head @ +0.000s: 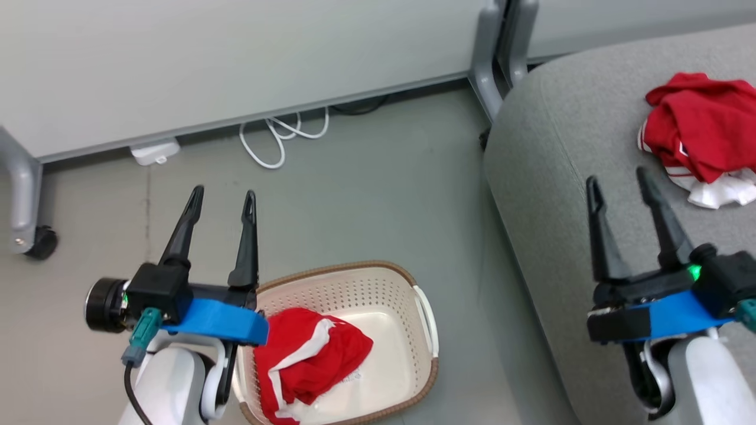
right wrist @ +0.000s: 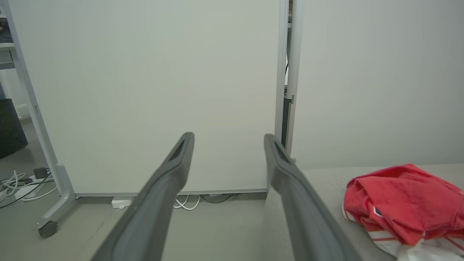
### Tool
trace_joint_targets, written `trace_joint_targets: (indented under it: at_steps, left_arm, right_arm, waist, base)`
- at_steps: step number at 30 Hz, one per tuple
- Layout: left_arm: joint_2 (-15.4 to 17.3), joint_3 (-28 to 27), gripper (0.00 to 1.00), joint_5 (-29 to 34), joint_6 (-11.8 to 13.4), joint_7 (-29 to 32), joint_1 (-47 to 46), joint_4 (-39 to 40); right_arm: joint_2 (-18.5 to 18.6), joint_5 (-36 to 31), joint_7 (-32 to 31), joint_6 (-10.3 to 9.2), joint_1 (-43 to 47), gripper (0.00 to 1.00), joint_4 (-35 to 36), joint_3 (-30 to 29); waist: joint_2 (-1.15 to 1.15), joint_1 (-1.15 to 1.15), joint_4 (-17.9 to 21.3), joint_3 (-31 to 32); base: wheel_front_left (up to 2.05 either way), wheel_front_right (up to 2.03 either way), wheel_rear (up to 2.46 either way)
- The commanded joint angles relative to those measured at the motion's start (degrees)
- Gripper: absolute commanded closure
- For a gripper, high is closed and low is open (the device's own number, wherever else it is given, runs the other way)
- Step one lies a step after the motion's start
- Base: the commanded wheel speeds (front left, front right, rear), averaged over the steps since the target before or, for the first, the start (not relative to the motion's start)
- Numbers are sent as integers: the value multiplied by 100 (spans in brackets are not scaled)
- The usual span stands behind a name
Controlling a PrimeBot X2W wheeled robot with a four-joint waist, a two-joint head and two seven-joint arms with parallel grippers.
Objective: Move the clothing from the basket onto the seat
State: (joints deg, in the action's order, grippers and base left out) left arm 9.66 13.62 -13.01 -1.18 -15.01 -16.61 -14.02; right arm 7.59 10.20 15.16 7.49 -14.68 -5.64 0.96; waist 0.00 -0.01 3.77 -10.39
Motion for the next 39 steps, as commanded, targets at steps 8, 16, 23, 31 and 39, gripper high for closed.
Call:
trace_joint_targets:
  at_steps: [8,16,23,31,39]
  left_arm:
    - [-275,-548,0,273,-213,-26,752,68]
    - [-430,-775,0,485,-392,-26,1200,113]
    - [-522,-853,0,576,-486,-26,1348,135]
    - [-586,-911,0,653,-552,-26,1367,118]
    - [-623,-975,0,708,-592,-26,1381,111]
  right_arm:
    - [-199,-80,0,1,607,0,-119,170]
    - [-365,-72,0,1,1032,0,-214,53]
    - [-436,-39,-1,1,1220,0,-340,-33]
    - [-465,-79,-1,1,1301,0,-583,-64]
    - [-473,-75,0,1,1279,0,-683,-71]
  waist:
    - [0,1,-491,574]
    - [0,1,-678,891]
    - [0,1,-727,981]
    - [0,1,-762,1021]
    - [0,1,-774,1021]
  base:
    - [0,0,0]
    - [0,0,0]
    - [0,0,0]
    - [0,0,0]
    - [0,0,0]
